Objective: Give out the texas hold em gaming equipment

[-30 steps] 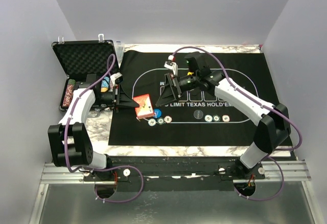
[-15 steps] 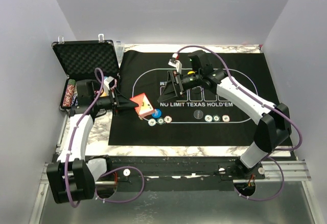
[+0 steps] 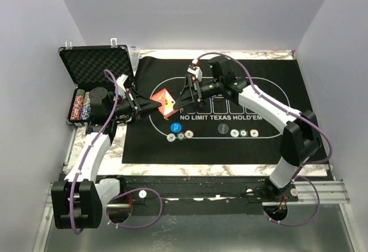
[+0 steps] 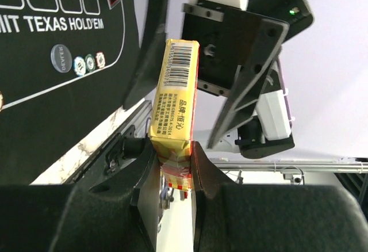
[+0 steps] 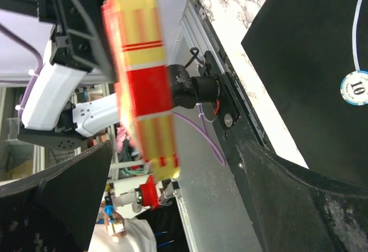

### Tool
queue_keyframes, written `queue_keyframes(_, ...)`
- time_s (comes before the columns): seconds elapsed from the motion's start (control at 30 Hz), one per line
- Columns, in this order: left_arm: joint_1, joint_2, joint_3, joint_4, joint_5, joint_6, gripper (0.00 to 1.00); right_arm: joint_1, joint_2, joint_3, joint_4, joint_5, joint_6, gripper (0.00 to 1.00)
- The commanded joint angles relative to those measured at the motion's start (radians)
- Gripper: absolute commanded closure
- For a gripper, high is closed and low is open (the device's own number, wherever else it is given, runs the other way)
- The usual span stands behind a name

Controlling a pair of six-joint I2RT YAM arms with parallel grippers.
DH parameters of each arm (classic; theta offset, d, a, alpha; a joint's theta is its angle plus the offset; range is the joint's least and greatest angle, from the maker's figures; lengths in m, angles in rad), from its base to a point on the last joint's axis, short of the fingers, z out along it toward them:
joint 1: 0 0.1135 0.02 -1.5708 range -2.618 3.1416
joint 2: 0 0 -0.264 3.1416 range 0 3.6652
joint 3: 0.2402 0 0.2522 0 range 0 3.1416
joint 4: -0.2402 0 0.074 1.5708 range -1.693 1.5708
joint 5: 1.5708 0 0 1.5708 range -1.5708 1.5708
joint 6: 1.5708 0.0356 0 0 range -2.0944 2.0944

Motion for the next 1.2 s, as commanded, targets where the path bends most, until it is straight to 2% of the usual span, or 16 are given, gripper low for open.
queue_keyframes(0.0,-0.035,0.005,-0.010,0.181,-0.064,-0.108,1.00,0.006,0.058,0.034,0.065,0.002,0.082,0.00)
queue_keyframes(0.13,-0.066,0.013,-0.013,0.222,-0.080,-0.134,1.00,0.015,0.094,0.083,0.120,-0.022,0.114,0.02)
queue_keyframes(0.23,-0.077,0.019,-0.023,0.238,-0.093,-0.150,1.00,0.033,0.103,0.090,0.152,-0.054,0.127,0.20)
queue_keyframes(0.3,-0.078,0.023,-0.027,0.244,-0.095,-0.158,1.00,0.049,0.096,0.071,0.166,-0.073,0.128,0.36)
queue_keyframes(0.37,-0.078,0.022,-0.025,0.247,-0.096,-0.158,1.00,0.055,0.087,0.050,0.186,-0.095,0.133,0.57)
queue_keyframes(0.43,-0.077,0.025,-0.021,0.247,-0.096,-0.156,1.00,0.055,0.081,0.040,0.188,-0.107,0.128,0.82)
queue_keyframes(0.47,-0.078,0.029,-0.017,0.248,-0.091,-0.158,0.99,0.056,0.077,0.041,0.184,-0.110,0.119,0.98)
queue_keyframes(0.5,-0.078,0.039,-0.011,0.248,-0.074,-0.159,0.86,0.055,0.075,0.043,0.175,-0.111,0.110,0.99)
queue_keyframes(0.57,-0.078,0.054,0.002,0.247,-0.038,-0.163,0.46,0.055,0.063,0.045,0.149,-0.099,0.074,0.99)
queue_keyframes(0.6,-0.076,0.054,0.015,0.224,-0.019,-0.152,0.30,0.053,0.054,0.038,0.138,-0.091,0.060,0.99)
queue_keyframes(0.63,-0.072,0.048,0.031,0.153,-0.008,-0.118,0.09,0.045,0.040,0.023,0.131,-0.087,0.052,0.99)
queue_keyframes(0.67,-0.070,0.040,0.050,0.084,-0.002,-0.081,0.02,0.037,0.025,-0.002,0.131,-0.084,0.050,0.99)
queue_keyframes(0.87,-0.025,0.018,0.096,-0.216,-0.038,0.082,0.02,-0.005,-0.063,-0.107,0.080,-0.070,0.004,0.99)
queue_keyframes(0.97,-0.025,0.018,0.159,-0.456,-0.135,0.198,0.02,-0.012,-0.089,-0.122,0.047,-0.065,-0.031,0.99)
queue_keyframes(1.03,-0.025,0.019,0.178,-0.499,-0.151,0.250,0.02,-0.014,-0.103,-0.127,0.020,-0.060,-0.051,0.99)
queue_keyframes(1.17,0.001,0.021,0.181,-0.500,-0.133,0.262,0.02,-0.016,-0.125,-0.147,-0.023,-0.060,-0.101,0.99)
